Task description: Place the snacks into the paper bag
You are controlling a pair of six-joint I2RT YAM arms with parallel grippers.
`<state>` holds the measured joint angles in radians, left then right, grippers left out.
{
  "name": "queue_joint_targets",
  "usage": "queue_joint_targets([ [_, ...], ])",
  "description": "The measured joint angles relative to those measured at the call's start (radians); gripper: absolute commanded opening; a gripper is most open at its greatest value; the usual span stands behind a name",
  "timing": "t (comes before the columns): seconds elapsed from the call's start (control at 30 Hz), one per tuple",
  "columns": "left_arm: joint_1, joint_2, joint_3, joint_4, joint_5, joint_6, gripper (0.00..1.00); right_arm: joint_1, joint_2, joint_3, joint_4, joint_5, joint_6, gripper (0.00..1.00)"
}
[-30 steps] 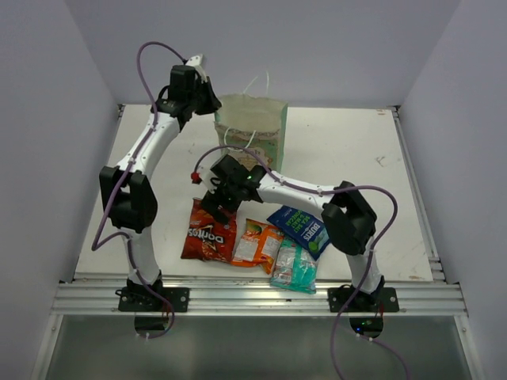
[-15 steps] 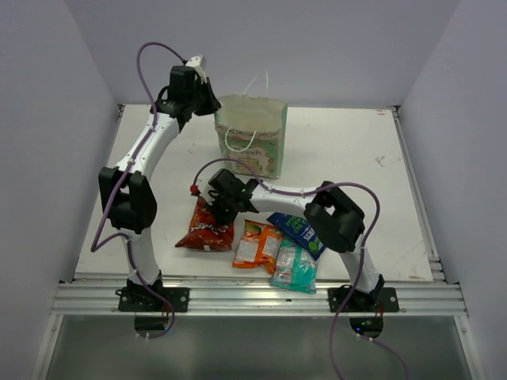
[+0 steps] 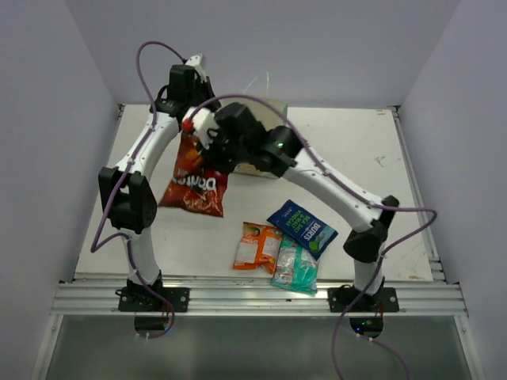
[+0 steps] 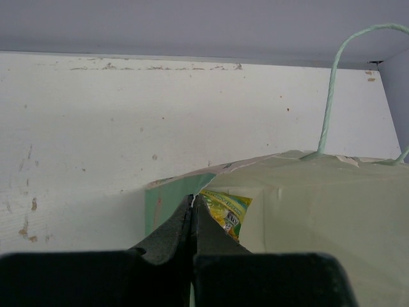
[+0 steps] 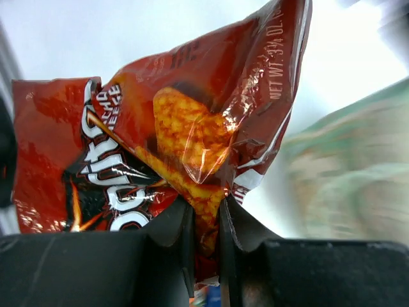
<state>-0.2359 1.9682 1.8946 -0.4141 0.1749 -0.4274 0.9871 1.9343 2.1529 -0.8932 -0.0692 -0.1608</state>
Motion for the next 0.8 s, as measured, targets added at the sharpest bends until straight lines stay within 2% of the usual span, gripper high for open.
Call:
queue_joint_targets([
  [0.07,0.000,0.001,0.006,-0.006,0.000,0.000,0.00,-0.004,-0.082,0.113,0.008,0.065,-0.026,0.00],
  [0.13,0.000,0.002,0.013,-0.012,0.000,0.000,0.00,-0.013,-0.179,0.140,0.041,0.158,-0.070,0.00],
  [0.23,0.000,0.003,0.019,-0.021,0.000,0.000,0.00,-0.051,-0.314,0.047,0.163,0.298,-0.158,0.00],
  [0.3,0.000,0.003,0.022,-0.023,0.000,0.000,0.00,-0.106,-0.333,0.011,0.238,0.354,-0.190,0.00],
  [0.4,0.000,0.003,0.024,-0.024,0.000,-0.001,0.00,-0.201,-0.282,-0.020,0.382,0.443,-0.227,0.00],
  [0.5,0.000,0.004,0.026,-0.026,0.000,-0.004,0.00,-0.269,-0.161,-0.064,0.544,0.503,-0.278,0.00],
  [0.63,0.000,0.005,0.030,-0.029,0.000,-0.008,0.00,-0.301,-0.016,-0.103,0.676,0.523,-0.331,0.00],
  [0.8,0.000,0.008,0.034,-0.032,-0.005,-0.008,0.00,-0.323,0.010,-0.214,0.790,0.516,-0.361,0.00],
])
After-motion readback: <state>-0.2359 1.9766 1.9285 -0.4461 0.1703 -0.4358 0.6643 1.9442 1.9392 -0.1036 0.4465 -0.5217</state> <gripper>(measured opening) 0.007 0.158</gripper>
